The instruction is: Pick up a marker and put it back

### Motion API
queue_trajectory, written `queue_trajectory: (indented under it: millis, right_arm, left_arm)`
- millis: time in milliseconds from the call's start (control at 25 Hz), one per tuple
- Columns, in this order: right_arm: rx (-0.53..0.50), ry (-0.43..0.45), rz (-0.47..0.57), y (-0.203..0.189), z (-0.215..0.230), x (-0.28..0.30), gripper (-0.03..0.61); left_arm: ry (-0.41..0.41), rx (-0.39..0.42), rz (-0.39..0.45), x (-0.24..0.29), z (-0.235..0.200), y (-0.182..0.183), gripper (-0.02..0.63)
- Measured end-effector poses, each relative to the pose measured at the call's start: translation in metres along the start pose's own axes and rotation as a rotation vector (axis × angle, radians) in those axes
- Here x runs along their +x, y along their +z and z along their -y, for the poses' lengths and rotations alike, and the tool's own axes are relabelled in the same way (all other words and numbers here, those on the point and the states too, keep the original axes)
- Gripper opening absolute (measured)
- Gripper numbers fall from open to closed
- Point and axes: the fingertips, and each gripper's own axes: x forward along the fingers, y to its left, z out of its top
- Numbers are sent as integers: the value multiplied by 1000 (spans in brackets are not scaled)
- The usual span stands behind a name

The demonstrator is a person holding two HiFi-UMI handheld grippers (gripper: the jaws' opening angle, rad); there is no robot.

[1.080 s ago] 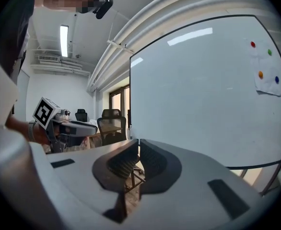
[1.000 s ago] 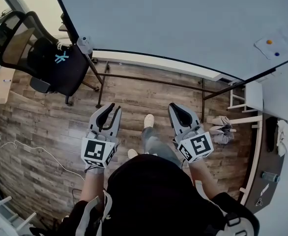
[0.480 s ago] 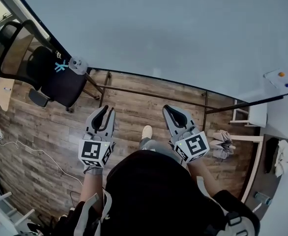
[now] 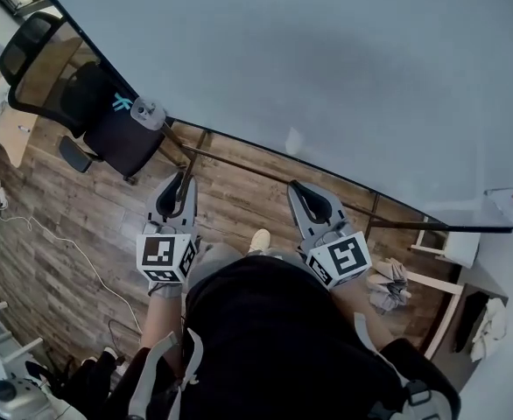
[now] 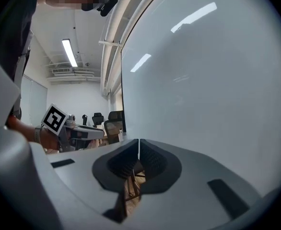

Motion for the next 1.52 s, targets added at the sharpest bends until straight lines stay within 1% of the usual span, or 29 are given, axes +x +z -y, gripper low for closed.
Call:
queue_trajectory:
  millis: [160, 320, 600, 1000, 1320, 1520]
  right_arm:
    - [-7, 34, 2, 4, 2, 15, 21]
    - [-15, 48, -5, 7, -3, 28, 21]
    - [-14, 1, -15, 13, -11, 55, 21]
    - [-9, -103, -29, 20, -29, 98, 23]
    - [5, -185, -37, 21, -34, 115, 23]
    - [11, -228, -39, 21, -33, 121, 21]
  left_arm:
    - [53, -6, 10, 7, -17, 3, 72]
    - [93, -18, 14, 11, -39, 3, 74]
    - [118, -36, -9, 24, -89, -3, 74]
    - [72, -45, -68, 52, -154, -15, 74]
    - [20, -45, -141, 77, -180, -32, 90]
    - [3, -31, -162, 90, -190, -36, 104]
